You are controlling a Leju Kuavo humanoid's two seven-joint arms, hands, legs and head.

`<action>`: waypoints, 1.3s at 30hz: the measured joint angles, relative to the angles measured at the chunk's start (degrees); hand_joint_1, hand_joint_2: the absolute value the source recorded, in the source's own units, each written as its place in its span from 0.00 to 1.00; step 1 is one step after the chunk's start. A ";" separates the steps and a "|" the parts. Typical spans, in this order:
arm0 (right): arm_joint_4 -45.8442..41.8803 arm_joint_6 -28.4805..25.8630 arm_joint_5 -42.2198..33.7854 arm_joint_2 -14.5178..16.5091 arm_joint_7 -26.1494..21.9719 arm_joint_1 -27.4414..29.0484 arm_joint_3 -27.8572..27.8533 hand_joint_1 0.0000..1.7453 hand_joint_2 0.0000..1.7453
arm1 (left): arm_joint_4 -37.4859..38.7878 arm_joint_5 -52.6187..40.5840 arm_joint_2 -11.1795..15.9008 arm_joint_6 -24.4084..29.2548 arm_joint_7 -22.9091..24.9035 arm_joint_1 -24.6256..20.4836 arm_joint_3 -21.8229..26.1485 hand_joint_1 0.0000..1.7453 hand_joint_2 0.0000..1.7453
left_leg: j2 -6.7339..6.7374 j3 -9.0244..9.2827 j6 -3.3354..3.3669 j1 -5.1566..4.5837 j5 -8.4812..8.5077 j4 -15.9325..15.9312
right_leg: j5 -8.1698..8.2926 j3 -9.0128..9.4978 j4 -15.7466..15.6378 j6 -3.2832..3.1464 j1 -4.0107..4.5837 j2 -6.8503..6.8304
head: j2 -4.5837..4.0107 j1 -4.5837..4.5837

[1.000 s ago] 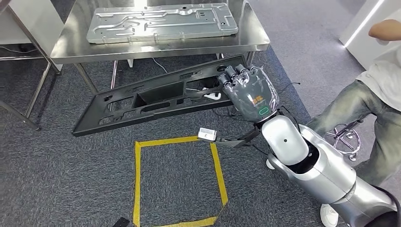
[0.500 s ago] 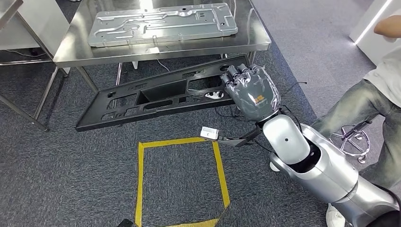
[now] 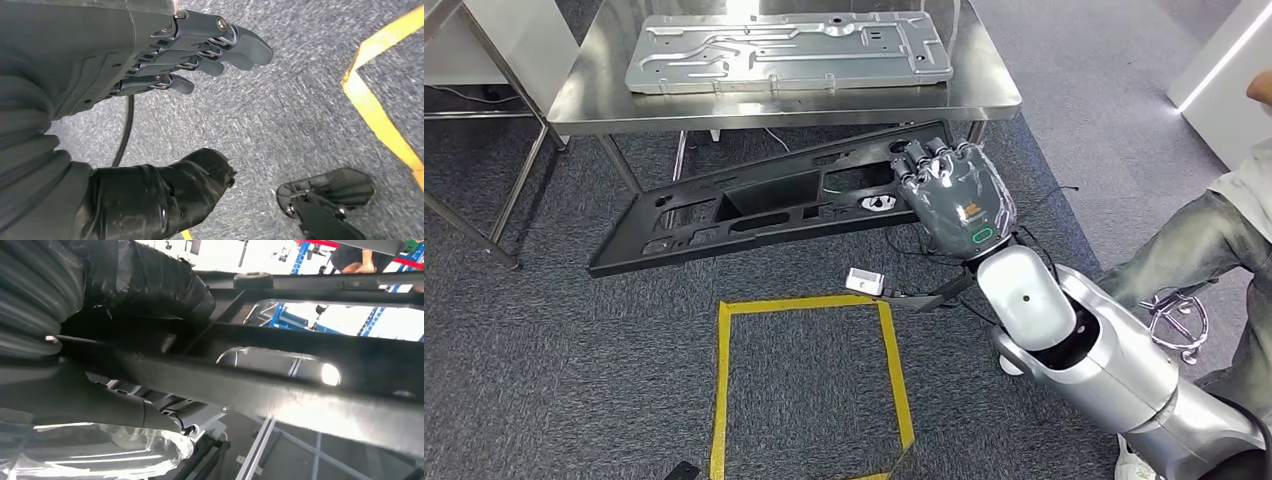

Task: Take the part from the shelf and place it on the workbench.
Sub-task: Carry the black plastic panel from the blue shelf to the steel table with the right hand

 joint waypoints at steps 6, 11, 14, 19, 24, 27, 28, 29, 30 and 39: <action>0.01 0.01 0.10 0.00 0.01 0.09 0.00 1.00 1.00 | 0.00 0.02 0.00 -0.04 0.06 0.06 0.00 0.00 1.00 | -0.29 0.94 -0.02 -0.12 -0.74 0.10 | 4.39 0.23 -3.44 -0.40 0.04 0.02 | 0.00 0.00; 0.01 0.02 0.37 0.00 0.13 -0.14 -0.01 1.00 1.00 | 0.00 0.24 -0.17 -0.23 0.14 -0.16 -0.05 0.00 1.00 | -0.69 2.59 -1.29 -0.34 -2.13 -0.49 | 9.61 6.85 -17.70 -2.04 0.72 0.18 | 0.00 -0.37; -0.08 0.02 0.47 -0.04 0.09 -0.20 -0.03 1.00 1.00 | 0.00 0.35 -0.12 -0.30 0.15 -0.19 -0.11 0.00 1.00 | -0.39 1.57 -2.23 -0.38 -4.06 2.59 | 9.43 8.58 -19.21 -2.61 0.00 -0.05 | 0.00 -0.58; -0.04 0.04 0.57 -0.04 0.06 0.08 -0.04 1.00 1.00 | 0.00 0.35 -0.11 -0.26 0.24 0.01 -0.26 0.00 1.00 | -0.08 -7.57 -3.30 0.34 -6.24 15.59 | 8.35 9.63 -19.17 -2.95 -0.06 -0.03 | 0.00 -0.77; 0.03 0.07 0.96 -0.09 0.05 0.01 -0.04 1.00 1.00 | 0.00 0.34 -0.09 -0.01 0.26 -0.02 -0.32 0.00 1.00 | 0.31 -2.31 -2.88 0.35 1.89 1.10 | 6.49 10.32 -17.99 -1.91 0.17 0.09 | 0.00 -0.74; 0.05 -0.06 1.45 -0.26 0.17 0.09 -0.06 1.00 1.00 | 0.00 0.34 -0.09 0.13 0.27 0.07 -0.37 0.00 1.00 | 0.15 -2.19 -2.00 0.20 1.20 0.77 | 6.12 10.04 -17.90 -1.27 0.29 0.13 | 0.00 -0.64; 0.05 -0.33 1.90 -0.38 0.31 0.13 -0.08 1.00 1.00 | 0.00 0.34 -0.09 0.14 0.27 0.16 -0.37 0.00 1.00 | 0.13 -2.00 -1.69 0.25 1.08 0.61 | 5.77 10.01 -17.62 -1.00 0.22 0.13 | 0.00 -0.60; 0.05 -0.90 2.57 -0.51 0.55 0.14 -0.15 1.00 1.00 | 0.00 0.34 -0.09 0.14 0.27 0.14 -0.37 0.00 1.00 | 0.12 -1.71 -1.37 0.33 0.97 0.45 | 5.10 9.59 -16.54 -0.72 0.13 0.15 | 0.00 -0.54; 0.04 -1.68 3.32 -0.66 0.82 0.18 -0.25 1.00 1.00 | 0.00 0.34 -0.09 0.14 0.27 0.05 -0.38 0.00 1.00 | 0.11 -1.38 -1.04 0.41 0.83 0.30 | 3.99 8.51 -14.26 -0.46 0.06 0.16 | 0.00 -0.45; 0.01 -6.42 6.44 -1.94 1.55 2.58 -1.85 1.00 1.00 | 0.00 0.34 -0.20 0.14 0.26 0.00 -0.42 0.00 1.00 | -0.07 2.31 -0.92 0.13 -2.02 0.28 | 10.06 5.11 -14.92 -1.33 0.44 0.25 | 0.00 -0.28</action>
